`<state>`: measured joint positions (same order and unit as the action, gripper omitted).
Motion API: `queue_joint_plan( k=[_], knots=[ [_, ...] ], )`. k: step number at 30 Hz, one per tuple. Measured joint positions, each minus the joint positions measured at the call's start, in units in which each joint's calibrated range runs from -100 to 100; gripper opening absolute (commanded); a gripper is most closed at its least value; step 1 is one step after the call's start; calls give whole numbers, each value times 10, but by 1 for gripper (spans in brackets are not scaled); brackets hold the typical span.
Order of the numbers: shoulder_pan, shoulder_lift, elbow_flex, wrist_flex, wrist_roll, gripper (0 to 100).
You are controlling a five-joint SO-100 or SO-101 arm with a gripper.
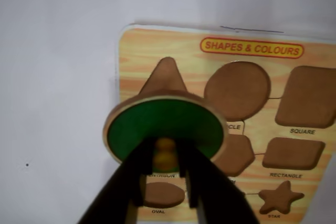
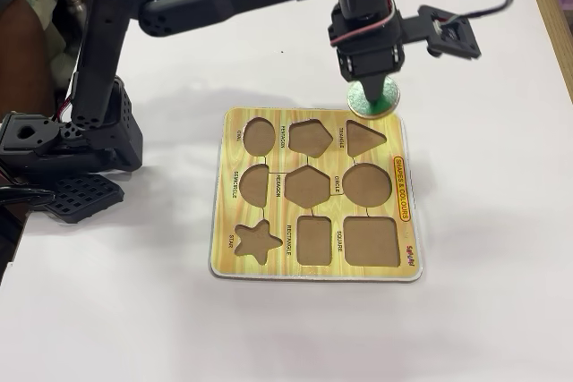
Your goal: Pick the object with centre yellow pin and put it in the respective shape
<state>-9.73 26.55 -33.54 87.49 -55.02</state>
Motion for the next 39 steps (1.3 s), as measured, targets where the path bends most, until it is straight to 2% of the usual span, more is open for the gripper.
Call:
queue_joint_plan(
  k=[15, 39],
  knots=[
    [104, 0, -24, -4, -3, 2],
    [107, 129, -29, -36, 0, 2]
  ],
)
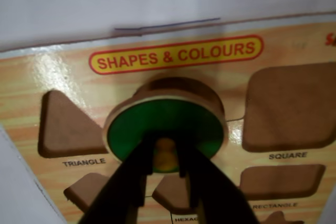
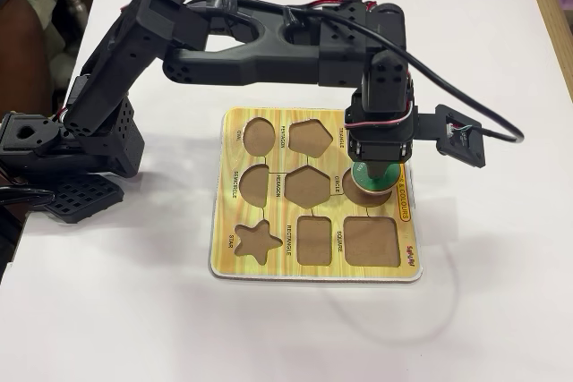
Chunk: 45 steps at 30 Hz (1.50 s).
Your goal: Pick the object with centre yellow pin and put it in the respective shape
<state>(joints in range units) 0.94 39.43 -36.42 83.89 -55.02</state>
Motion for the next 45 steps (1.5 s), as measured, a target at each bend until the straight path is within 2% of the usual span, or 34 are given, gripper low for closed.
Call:
queue_joint_plan(
  k=[25, 30, 35, 45],
  knots=[
    [1, 9, 0, 25, 2, 3],
    [5, 9, 0, 25, 62, 3],
    [23, 9, 0, 25, 94, 3],
    [35, 46, -2, 24, 98, 3]
  ],
)
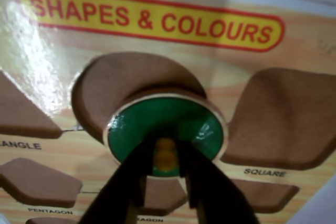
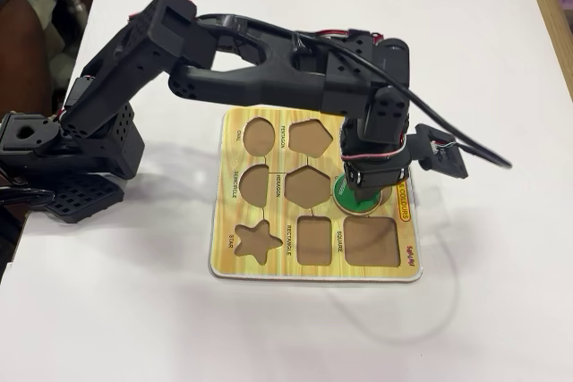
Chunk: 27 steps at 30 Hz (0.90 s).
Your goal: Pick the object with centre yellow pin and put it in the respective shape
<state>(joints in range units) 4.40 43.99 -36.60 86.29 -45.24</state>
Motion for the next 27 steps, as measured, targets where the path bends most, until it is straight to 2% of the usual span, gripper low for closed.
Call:
queue_joint_plan(
  k=[27],
  knots=[
    [-53, 2, -4, -27, 5, 3]
  ],
)
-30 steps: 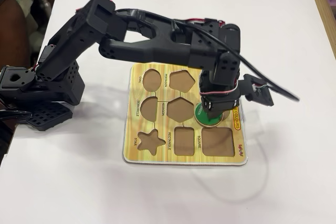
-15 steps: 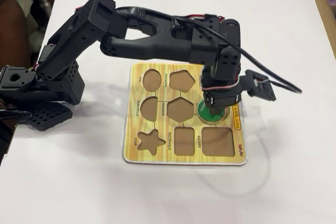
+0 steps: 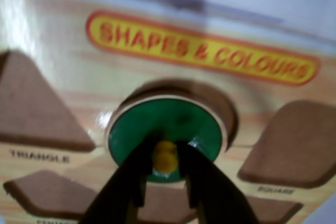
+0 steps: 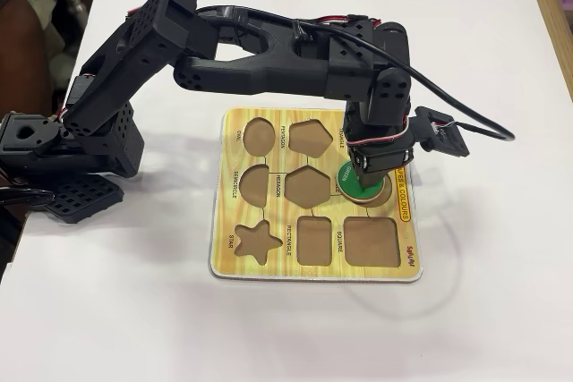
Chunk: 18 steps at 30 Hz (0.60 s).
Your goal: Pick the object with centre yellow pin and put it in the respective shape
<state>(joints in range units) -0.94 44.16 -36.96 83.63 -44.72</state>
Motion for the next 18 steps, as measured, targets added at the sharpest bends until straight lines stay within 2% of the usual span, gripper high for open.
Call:
queue_joint_plan(
  k=[12, 18],
  knots=[
    [0, 0, 0, -26, -2, 3],
    [0, 1, 0, -27, -4, 15]
  ],
)
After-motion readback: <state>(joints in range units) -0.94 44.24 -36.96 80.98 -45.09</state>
